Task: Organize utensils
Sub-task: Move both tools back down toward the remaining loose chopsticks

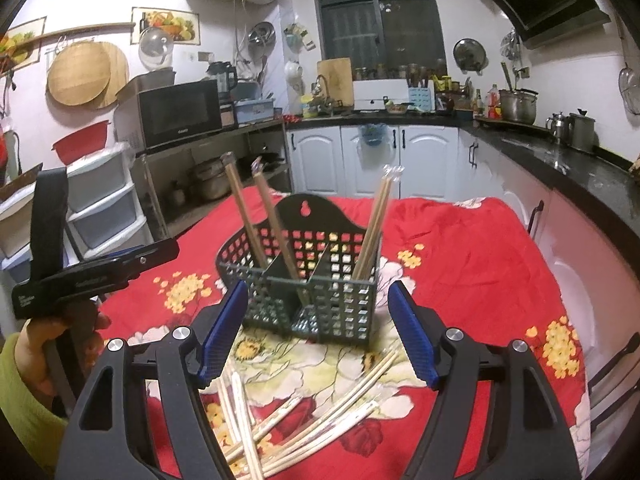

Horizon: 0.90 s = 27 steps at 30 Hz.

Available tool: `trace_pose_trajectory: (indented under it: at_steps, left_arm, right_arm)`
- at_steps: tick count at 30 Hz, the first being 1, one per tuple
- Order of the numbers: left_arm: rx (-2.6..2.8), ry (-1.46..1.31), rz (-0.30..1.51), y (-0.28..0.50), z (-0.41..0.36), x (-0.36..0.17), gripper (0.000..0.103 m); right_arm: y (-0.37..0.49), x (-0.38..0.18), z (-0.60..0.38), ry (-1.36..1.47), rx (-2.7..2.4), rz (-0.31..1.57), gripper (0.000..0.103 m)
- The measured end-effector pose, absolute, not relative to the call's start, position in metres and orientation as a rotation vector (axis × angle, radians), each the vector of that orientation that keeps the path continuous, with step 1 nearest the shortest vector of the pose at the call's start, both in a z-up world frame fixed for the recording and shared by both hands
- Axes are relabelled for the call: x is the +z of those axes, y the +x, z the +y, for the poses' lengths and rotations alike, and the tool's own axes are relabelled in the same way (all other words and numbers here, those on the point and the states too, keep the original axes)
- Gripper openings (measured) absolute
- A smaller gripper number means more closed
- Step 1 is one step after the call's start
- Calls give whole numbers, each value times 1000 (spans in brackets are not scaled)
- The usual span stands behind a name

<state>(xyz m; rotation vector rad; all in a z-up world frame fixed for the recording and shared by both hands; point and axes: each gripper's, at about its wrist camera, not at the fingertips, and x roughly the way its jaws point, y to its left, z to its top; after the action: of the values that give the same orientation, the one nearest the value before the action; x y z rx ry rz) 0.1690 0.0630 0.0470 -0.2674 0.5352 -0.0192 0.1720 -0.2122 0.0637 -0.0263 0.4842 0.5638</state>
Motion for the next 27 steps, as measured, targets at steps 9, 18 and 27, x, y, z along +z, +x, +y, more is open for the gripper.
trace_pose_trajectory:
  at_steps: [9, 18, 27]
  left_arm:
    - [27, -288, 634, 164, 84, 15, 92]
    - [30, -337, 720, 162, 97, -12, 80]
    - [-62, -419, 840, 169, 95, -42, 38]
  right_arm:
    - [163, 40, -192, -66, 619, 551, 70]
    - [159, 21, -174, -113, 667, 610, 69]
    - [163, 0, -154, -171, 732, 702, 54]
